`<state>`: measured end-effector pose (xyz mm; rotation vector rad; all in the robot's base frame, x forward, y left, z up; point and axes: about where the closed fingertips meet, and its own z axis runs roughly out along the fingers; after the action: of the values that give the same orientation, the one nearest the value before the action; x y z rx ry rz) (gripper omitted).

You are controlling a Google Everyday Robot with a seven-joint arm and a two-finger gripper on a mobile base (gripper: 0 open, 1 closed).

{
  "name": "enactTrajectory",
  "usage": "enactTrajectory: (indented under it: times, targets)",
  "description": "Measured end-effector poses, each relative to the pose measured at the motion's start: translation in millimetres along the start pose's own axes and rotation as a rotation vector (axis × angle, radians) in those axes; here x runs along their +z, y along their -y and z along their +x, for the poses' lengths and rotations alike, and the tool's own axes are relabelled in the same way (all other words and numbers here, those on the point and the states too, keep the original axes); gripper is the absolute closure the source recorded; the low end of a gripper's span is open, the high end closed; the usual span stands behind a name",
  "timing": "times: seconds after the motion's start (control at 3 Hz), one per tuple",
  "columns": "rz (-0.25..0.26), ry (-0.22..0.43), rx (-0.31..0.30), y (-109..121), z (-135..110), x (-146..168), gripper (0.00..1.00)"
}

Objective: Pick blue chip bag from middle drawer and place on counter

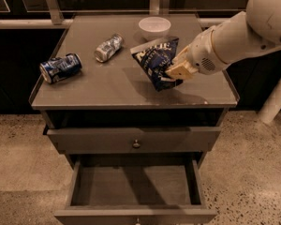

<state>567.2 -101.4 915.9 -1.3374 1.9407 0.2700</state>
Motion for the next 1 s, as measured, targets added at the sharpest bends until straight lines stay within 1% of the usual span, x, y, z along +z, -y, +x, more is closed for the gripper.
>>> enactTrajectory:
  times: [0.33, 0.67, 1.0]
  targets:
    - [-0.021, -0.011, 0.015, 8.1, 7.7, 19.8, 1.0]
    - [-0.023, -0.011, 0.015, 8.1, 7.9, 21.0, 0.81]
    - [-0.023, -0.011, 0.015, 8.1, 7.9, 21.0, 0.58]
